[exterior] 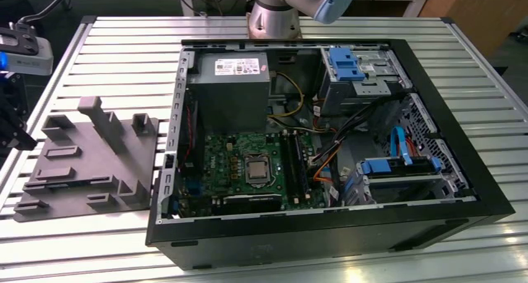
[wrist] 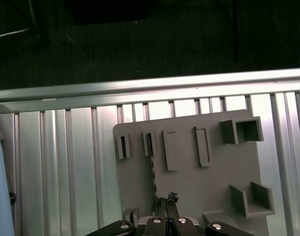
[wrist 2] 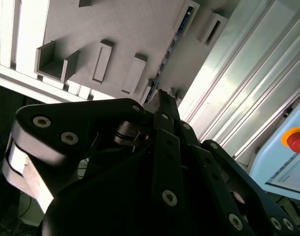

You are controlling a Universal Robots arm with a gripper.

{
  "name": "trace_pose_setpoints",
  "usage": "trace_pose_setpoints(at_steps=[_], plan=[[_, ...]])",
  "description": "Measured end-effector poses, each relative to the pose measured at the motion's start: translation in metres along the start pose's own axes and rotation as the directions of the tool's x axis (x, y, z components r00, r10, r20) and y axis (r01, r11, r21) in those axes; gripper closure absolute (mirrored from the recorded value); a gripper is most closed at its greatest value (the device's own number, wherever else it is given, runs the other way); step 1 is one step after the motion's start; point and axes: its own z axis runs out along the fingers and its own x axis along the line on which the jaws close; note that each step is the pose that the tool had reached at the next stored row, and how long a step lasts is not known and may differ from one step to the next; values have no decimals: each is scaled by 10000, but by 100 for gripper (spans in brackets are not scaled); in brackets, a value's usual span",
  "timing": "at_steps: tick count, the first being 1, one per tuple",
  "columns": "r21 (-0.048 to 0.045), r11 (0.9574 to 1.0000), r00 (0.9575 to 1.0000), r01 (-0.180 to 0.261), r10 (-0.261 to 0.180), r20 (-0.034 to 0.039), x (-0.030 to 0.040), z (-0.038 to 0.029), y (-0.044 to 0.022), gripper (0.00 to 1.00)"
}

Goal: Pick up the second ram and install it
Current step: 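Pick up the second ram and move it above second insertion slot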

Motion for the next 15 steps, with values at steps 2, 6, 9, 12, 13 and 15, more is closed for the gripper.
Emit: trace_pose_setpoints(at_steps=[2, 6, 9, 12, 13, 15], plan=[[0, 10000, 10000, 0, 0, 0, 0, 4, 0, 89], [0, 10000, 10000, 0, 0, 0, 0, 12, -1, 89], [0, 10000, 10000, -1, 1, -1, 0, 18, -1, 89], [0, 10000, 10000, 0, 0, 0, 1, 24, -1, 89], [0, 10000, 10000, 0, 0, 0, 1, 26, -1, 89], [0, 10000, 10000, 0, 0, 0, 1, 31, -2, 89]])
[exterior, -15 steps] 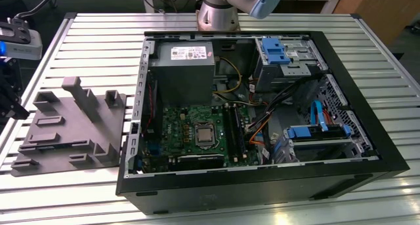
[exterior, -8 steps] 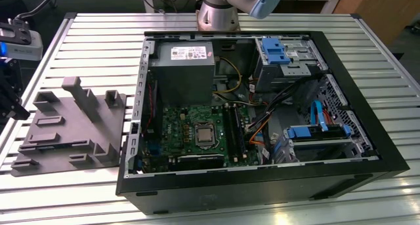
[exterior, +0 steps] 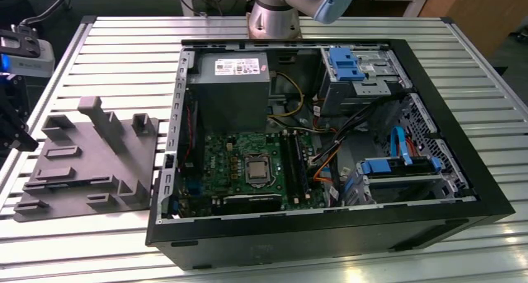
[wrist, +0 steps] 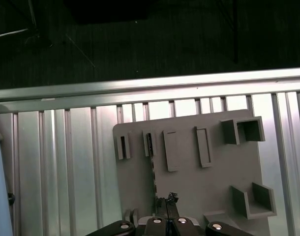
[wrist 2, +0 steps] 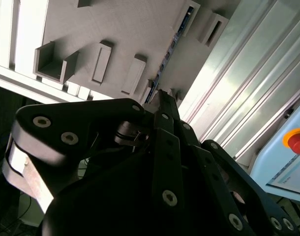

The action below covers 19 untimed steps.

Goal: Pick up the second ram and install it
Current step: 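Pick up the second ram and move it above second insertion slot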

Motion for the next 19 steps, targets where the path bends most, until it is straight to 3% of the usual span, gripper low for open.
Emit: trace_pose_setpoints(at_steps=[19], plan=[[0, 10000, 10000, 0, 0, 0, 1, 44, -2, 89]])
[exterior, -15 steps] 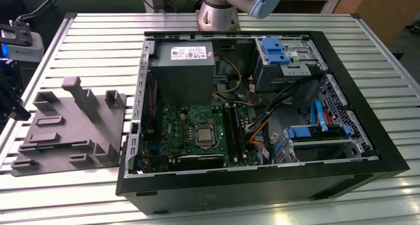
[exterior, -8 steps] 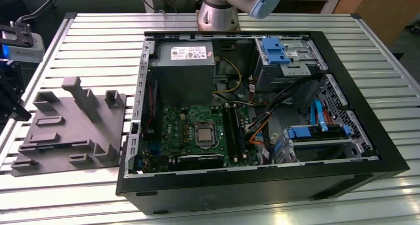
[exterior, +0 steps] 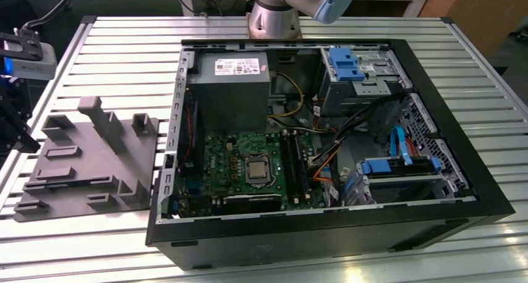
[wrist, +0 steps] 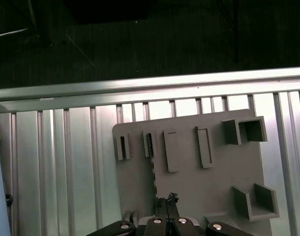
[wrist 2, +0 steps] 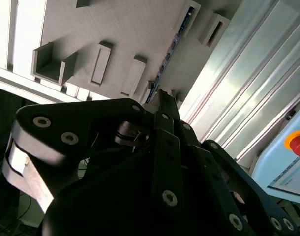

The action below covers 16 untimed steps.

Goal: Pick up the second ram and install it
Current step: 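Pick up the second ram and move it above second insertion slot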

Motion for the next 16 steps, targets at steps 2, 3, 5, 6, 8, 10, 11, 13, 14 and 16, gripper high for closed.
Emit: trace_pose_setpoints(at_steps=[2, 3, 5, 6, 8, 10, 11, 13, 14, 16], plan=[[0, 10000, 10000, 0, 0, 0, 0, 4, 0, 89], [0, 10000, 10000, 0, 0, 0, 0, 7, -1, 89], [1, 10000, 10000, 0, 0, 0, 0, 12, -1, 89], [0, 10000, 10000, 0, 0, 0, 0, 14, -1, 89], [0, 10000, 10000, 0, 0, 0, 0, 18, -1, 89], [0, 10000, 10000, 0, 0, 0, 1, 26, -1, 89], [0, 10000, 10000, 0, 0, 0, 1, 28, -1, 89], [0, 10000, 10000, 0, 0, 0, 1, 32, -2, 89], [0, 10000, 10000, 0, 0, 0, 1, 34, -2, 89], [1, 10000, 10000, 0, 0, 0, 1, 38, -2, 89]])
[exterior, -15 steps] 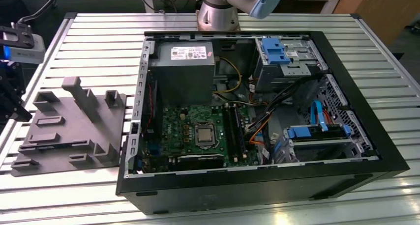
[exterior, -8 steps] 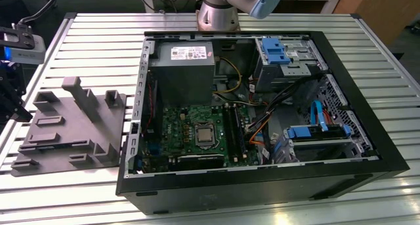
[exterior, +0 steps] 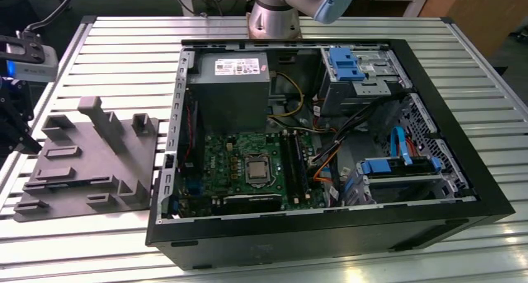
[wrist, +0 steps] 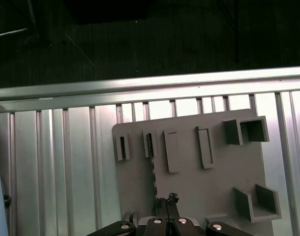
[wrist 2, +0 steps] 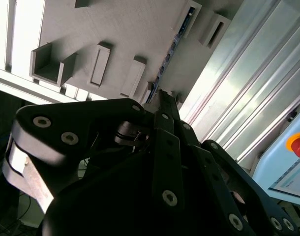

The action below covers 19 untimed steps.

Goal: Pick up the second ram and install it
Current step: 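Pick up the second ram and move it above second insertion slot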

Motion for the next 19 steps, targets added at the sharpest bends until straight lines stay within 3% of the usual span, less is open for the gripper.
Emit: trace_pose_setpoints(at_steps=[19], plan=[[0, 10000, 10000, 0, 0, 0, 1, 52, -3, 89]])
